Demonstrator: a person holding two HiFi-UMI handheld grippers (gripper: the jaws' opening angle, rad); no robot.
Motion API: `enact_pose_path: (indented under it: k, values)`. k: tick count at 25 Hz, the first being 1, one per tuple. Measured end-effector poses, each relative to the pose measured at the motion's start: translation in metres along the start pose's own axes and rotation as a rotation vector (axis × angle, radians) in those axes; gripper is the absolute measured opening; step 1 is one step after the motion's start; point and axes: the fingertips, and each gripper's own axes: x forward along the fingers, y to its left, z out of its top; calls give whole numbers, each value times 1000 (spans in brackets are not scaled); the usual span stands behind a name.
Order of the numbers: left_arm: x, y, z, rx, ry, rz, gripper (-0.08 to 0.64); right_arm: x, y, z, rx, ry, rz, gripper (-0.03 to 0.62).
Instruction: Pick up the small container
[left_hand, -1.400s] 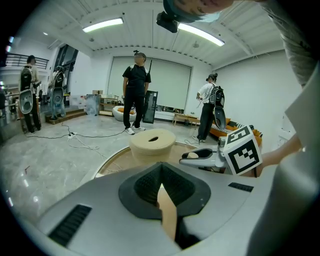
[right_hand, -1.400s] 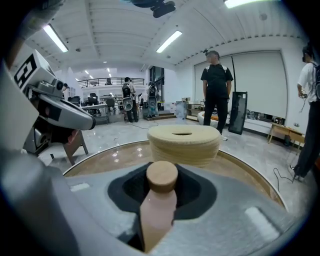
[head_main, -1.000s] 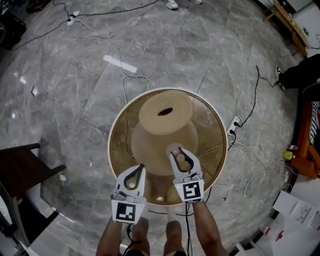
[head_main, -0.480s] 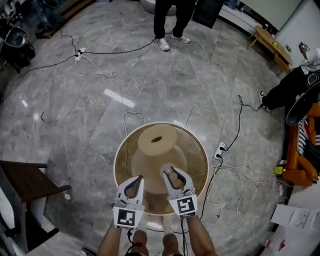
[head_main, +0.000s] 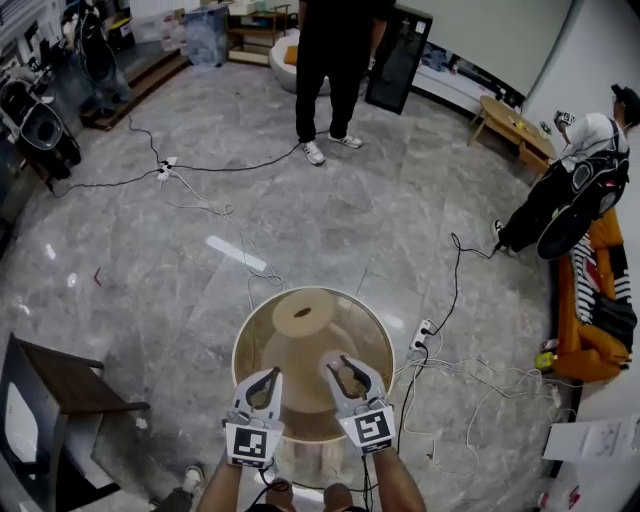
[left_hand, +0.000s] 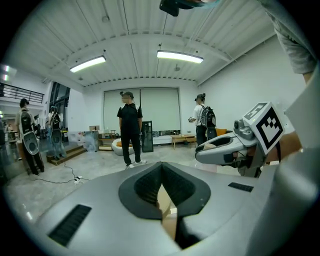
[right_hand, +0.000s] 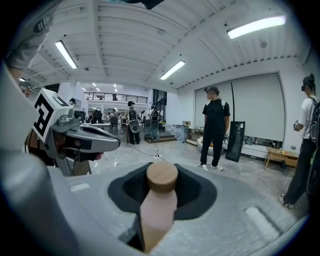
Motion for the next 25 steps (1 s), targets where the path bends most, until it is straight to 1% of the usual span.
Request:
enact_pose_path:
  k: [1, 3, 4, 8, 14, 20, 25]
  values:
    - [-7, -4, 9, 4, -4, 2, 17, -11, 0, 9, 0, -2, -5, 117]
    - [-21, -10, 21, 61, -13, -3, 17, -32, 0, 25, 1, -15, -18, 117]
    - [-28, -13, 27, 78, -18, -4, 17, -42, 0, 32, 1, -26, -26, 117]
    - [-57, -31, 55, 90, -36, -1, 17, -84, 3, 60, 0, -53, -49, 117]
    - [-103, -69, 79, 110, -47, -1, 17, -147, 12, 85, 10, -75, -69, 117]
    - [-143, -89, 92, 120, -82, 12, 17, -189, 30, 93, -8, -93, -79, 117]
    - [-170, -103, 93, 116, -92, 31, 17, -219, 49, 89, -27, -88, -58, 117]
